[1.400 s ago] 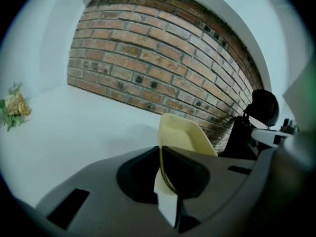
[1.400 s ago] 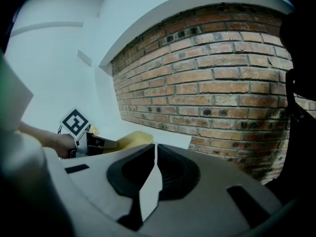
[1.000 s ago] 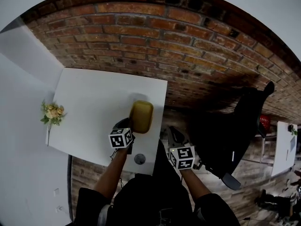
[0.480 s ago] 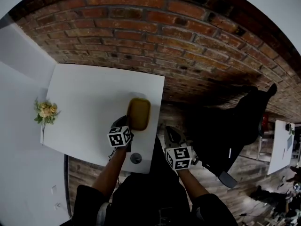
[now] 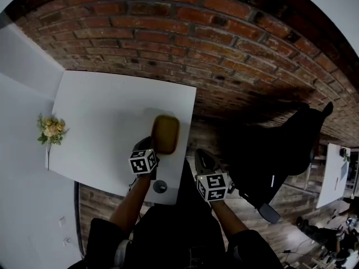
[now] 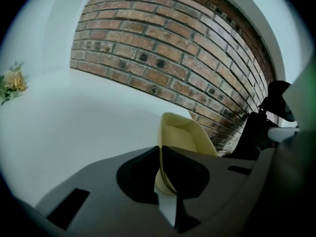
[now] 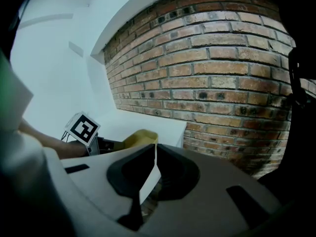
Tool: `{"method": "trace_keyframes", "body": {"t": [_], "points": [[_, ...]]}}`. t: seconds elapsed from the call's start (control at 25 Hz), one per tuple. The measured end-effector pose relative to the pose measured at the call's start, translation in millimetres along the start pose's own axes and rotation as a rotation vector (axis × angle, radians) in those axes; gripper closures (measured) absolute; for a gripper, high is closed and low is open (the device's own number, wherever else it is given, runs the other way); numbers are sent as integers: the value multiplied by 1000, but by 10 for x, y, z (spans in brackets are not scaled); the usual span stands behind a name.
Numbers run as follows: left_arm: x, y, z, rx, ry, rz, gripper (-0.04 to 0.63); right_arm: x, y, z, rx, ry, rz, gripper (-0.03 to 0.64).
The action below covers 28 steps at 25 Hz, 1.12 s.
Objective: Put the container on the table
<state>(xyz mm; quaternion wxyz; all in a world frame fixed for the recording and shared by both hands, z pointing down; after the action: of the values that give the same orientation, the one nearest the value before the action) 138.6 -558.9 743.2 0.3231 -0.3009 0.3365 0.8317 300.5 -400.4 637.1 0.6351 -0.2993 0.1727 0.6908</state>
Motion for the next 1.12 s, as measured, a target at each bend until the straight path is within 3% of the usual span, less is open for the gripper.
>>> {"method": "trace_keyframes", "body": {"t": [0.4, 0.72, 1.12], "points": [[-11, -31, 6, -39, 10, 11, 566, 7, 0, 1, -8, 0, 0, 591], [219, -56, -62, -67, -40, 11, 565, 92, 93, -46, 0, -29, -13, 591], [943, -114, -97, -207, -142, -8, 565, 267, 533, -126, 47, -83, -66, 591]]}}
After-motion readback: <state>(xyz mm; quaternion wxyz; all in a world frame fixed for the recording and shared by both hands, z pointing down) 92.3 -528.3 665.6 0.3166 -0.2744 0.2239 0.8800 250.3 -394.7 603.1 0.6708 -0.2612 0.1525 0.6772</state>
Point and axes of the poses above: the fingertips, and each gripper's own axes: x backward along the fingers, y to its left, z out of its underside, the point moved 5 cm from there along x, backward along the fingers, and after that the axes turned 4 degrees about y, right-handed, at the moved point
